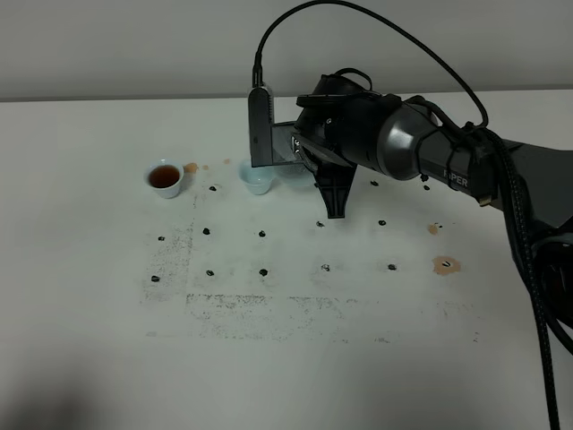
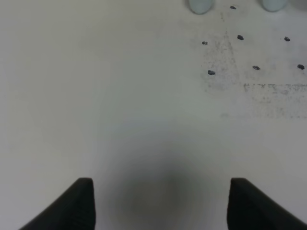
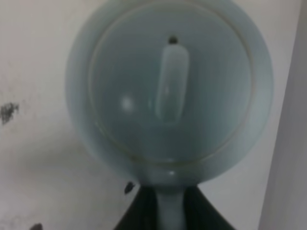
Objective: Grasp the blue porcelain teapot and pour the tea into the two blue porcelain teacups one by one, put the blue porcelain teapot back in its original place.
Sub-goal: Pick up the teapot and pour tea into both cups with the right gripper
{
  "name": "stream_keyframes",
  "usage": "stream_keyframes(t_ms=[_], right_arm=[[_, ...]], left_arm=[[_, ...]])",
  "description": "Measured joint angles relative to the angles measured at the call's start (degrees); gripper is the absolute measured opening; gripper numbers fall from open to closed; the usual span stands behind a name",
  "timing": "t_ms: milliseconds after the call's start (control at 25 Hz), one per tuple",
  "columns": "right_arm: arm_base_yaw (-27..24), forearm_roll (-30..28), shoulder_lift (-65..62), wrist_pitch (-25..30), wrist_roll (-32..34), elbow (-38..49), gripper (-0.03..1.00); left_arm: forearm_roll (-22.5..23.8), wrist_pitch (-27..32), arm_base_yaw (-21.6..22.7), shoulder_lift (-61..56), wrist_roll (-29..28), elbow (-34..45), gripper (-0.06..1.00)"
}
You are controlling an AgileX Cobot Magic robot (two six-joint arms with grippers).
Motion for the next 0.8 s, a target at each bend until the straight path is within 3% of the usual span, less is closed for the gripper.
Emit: stream_keyframes(t_ms=[800], right_arm=[[0.1, -9.4, 0.3, -0.4, -0.5, 0.0, 0.08]], left_arm=[[0.0, 0.0, 0.0, 0.0, -0.1, 0.0, 0.60]])
